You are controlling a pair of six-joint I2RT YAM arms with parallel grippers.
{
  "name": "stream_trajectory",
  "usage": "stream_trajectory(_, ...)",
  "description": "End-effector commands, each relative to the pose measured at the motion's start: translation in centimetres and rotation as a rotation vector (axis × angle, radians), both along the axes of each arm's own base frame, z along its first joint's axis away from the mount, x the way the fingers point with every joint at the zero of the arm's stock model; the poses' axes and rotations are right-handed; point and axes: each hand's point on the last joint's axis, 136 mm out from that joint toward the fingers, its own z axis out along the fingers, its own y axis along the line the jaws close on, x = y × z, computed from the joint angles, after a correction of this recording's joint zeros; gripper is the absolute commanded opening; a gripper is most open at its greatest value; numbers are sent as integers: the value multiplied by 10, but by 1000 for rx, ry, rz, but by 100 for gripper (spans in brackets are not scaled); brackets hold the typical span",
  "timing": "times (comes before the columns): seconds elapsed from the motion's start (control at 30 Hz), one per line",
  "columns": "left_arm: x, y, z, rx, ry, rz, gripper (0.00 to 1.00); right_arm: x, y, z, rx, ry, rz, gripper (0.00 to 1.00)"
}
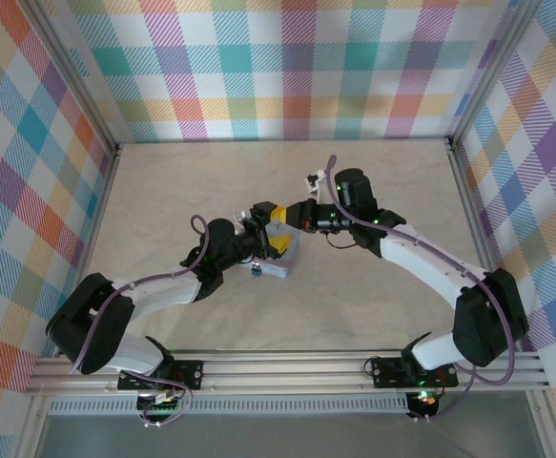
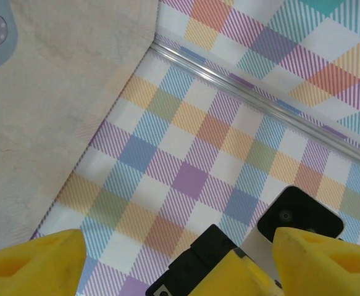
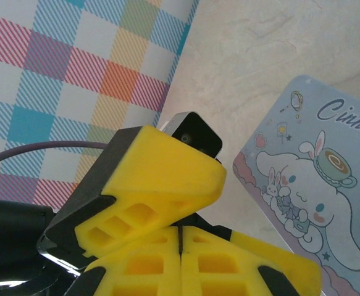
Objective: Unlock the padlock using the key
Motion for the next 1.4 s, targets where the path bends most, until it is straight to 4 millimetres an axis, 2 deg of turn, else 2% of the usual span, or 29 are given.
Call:
stream_trajectory(0.0,-3,-5,17,-83,-37,4,77,-5,6,-1,15,-7,18,0)
stream_trajectory(0.3,-3,-3,15,-90,-30,15,72,-18,2,-18,-13,26,38,0)
stream_trajectory(0.7,-4,-2,12,-80,-28,18,62,-26,-9,-23,-42,18,20,0)
stream_trajectory(1.37,-6,0,9,-63,-21,18,25,-26,-14,-22,-54,9,-11,0)
